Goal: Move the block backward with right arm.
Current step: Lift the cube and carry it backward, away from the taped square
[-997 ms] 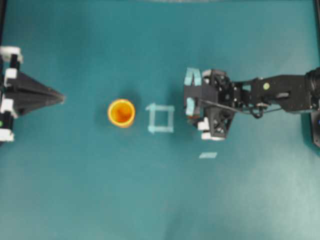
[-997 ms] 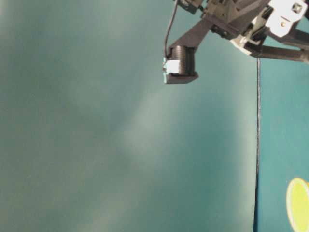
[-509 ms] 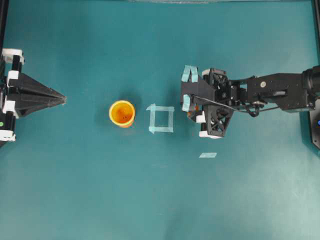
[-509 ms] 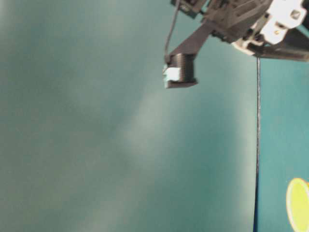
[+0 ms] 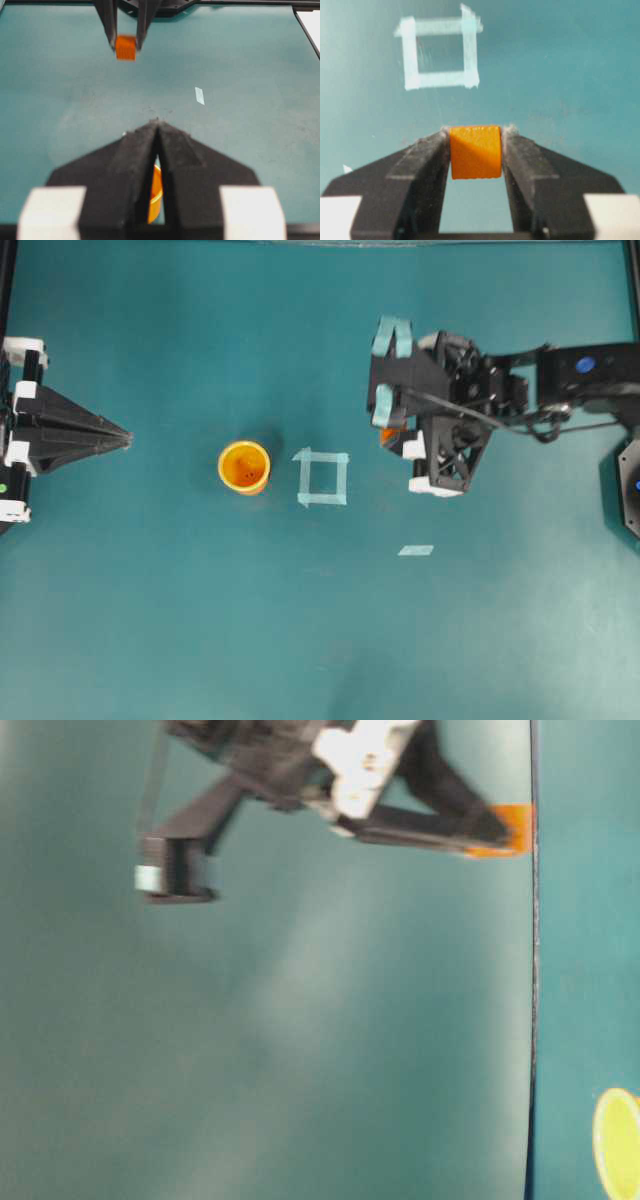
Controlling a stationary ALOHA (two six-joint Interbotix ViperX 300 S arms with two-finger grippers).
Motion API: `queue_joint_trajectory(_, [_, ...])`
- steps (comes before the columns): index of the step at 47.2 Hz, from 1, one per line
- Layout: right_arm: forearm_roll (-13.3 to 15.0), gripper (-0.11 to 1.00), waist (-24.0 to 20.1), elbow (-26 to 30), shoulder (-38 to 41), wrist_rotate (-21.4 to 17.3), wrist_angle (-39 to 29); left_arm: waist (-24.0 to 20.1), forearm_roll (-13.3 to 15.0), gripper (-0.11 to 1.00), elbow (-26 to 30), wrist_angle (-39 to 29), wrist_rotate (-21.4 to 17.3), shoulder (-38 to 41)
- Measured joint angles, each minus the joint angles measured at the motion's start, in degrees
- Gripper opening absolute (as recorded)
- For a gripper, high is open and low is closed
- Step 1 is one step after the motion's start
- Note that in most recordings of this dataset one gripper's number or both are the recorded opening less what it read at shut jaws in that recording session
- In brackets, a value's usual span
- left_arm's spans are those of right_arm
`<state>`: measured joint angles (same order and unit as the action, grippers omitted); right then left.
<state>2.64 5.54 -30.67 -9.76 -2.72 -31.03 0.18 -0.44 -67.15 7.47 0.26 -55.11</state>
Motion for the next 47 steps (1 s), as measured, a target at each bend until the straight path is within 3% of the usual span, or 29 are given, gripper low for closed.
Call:
queue_joint_trajectory(11, [0.1,0.4,0.0,4.1,-1.5,0.0,-1.3,0.0,0.0,0.0,0.0,0.0,0.0,0.0])
queue_joint_trajectory(24, [0.3,0.4,0.9,4.7,-1.5,0.0,-1.4,0.0,0.0,0.0,0.0,0.0,0.0,-0.1])
queue_joint_trajectory(47, [0.6,0.4,15.4,6.3,-1.3,0.0,-1.3,0.0,0.0,0.0,0.0,0.0,0.3,-0.1])
